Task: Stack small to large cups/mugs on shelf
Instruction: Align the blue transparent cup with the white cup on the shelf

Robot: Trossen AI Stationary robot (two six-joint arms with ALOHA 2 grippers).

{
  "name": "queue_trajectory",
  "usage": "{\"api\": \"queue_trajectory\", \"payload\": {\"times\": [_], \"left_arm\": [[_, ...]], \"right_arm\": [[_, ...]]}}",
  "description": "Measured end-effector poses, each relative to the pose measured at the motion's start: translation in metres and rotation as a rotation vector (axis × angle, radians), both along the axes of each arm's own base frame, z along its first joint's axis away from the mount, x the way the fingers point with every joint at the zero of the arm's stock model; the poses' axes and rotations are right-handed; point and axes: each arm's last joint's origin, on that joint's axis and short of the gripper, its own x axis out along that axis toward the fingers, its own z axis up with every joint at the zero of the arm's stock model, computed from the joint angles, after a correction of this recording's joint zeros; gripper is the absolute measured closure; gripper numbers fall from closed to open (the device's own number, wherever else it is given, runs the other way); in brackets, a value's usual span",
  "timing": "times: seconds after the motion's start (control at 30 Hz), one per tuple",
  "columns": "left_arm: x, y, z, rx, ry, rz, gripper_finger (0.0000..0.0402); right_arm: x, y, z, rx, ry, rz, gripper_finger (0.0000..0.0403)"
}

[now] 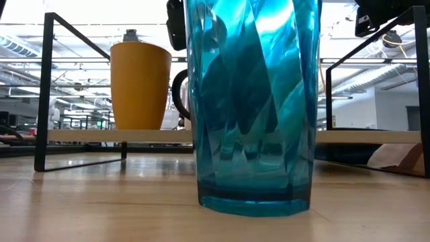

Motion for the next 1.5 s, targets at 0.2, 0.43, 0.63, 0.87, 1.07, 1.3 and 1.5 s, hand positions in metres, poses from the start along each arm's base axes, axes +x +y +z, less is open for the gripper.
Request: {"api": "queue_trajectory", "payload": {"times": [0.2,0.43,0.63,0.87,1.07,1.3,1.5], "left_arm": [[0.001,0.003,0.001,-0.008,0.000,-0.010,0.0195],[0.002,0.005,0.001,-0.011,-0.009,-0.025,0.0289],[0.001,0.005,0.001,0.011,-0.019,-0.069,0.0372],[0.001,0.005,0.001,0.023,-0.044,-0.121,0.0393],[-0.002,0.005,0.008,0.007,-0.052,-0.127,0.0394],[-0.005,0.004,0.045,0.025,-0.152,-0.151,0.0394],[-0.003,0.013,0.093,0.187,-0.259,-0.168,0.0394]], "right_arm": [[0.000,0.000,0.000,0.000,0.000,0.000,0.0287],[0.000,0.000,0.000,-0.022,-0.006,-0.001,0.0287],[0.000,0.000,0.000,-0.028,-0.009,-0.002,0.0287],[0.000,0.000,0.000,-0.028,-0.008,-0.002,0.0287],[0.000,0.000,0.000,-0.028,-0.009,-0.002,0.0287],[0.000,0.000,0.000,-0.029,-0.008,0.002,0.0287],[0.000,0.001,0.000,-0.034,-0.011,0.050,0.0287]]}}
